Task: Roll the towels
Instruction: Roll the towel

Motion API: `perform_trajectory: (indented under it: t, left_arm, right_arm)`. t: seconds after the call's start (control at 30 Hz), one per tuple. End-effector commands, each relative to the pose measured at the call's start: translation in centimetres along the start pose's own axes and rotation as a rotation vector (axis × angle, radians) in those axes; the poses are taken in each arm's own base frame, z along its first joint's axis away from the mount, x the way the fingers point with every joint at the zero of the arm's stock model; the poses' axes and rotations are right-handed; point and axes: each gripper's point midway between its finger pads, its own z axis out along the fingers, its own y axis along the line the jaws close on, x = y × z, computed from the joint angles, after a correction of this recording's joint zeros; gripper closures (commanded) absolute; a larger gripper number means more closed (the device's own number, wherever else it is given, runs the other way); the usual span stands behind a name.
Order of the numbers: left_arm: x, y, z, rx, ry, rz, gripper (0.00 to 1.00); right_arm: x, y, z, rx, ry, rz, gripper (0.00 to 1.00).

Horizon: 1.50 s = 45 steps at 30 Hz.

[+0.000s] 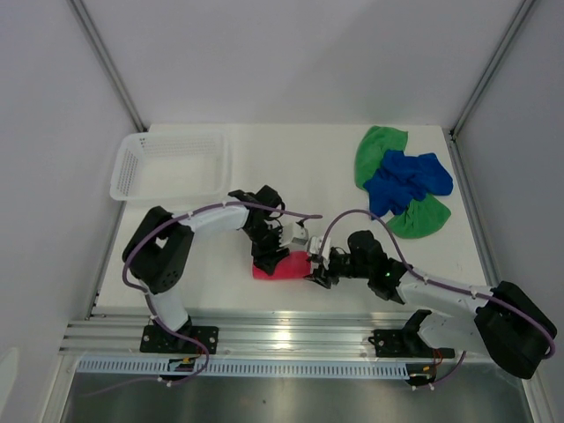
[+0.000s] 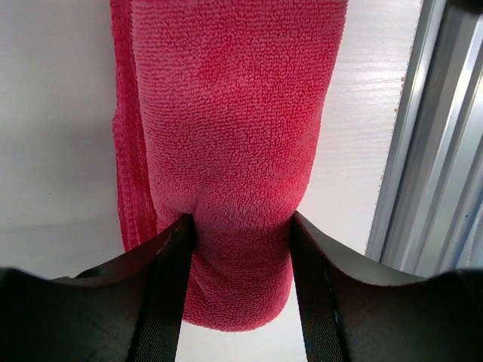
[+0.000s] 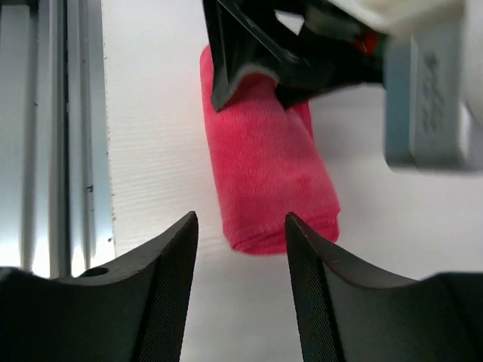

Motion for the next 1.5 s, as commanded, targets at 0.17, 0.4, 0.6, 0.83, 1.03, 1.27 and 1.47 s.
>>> perform_trajectory:
  t: [0.17,0.4,0.6,0.83,1.03,1.27,1.47]
  left_arm:
    - [2.1,-2.8,1.0,0.175,0.059,-0.143,0.44]
    - [1.8,-2.3,0.8,0.165,0.056,-0.14,0.44]
    - [1.7,-2.0,0.6,0.154,0.058,-0.136,0.44]
    - [1.8,-2.0,0.5,0.152,0.062,-0.127,0.44]
    - [2.0,-1.9,0.6,0.151,0.069,-0.128,0.44]
    - [1.1,-1.7,-0.5,0.1,0.039,-0.115,0.44]
    - [-0.1,-0.6,-2.4,-0.027,-0.039,-0.065,0.43]
  right_arm:
    - [-2.9,-0.9,1.8,0.09,-0.036,-0.431,0.46]
    - [-0.3,0.1,3.4,0.007,0.078,-0.528,0.45]
    - [0.7,-2.1,4.1,0.094,0.159,-0.56,0.45]
    - [2.7,-2.6,4.4,0.122,0.245,-0.562,0.45]
    - [4.8,-1.8,4.4,0.072,0.309,-0.537,0.48]
    - [4.2,-1.3,4.9,0.05,0.343,-0.401,0.83]
    - [3.7,-0.5,5.3,0.033,0.334,-0.214,0.96]
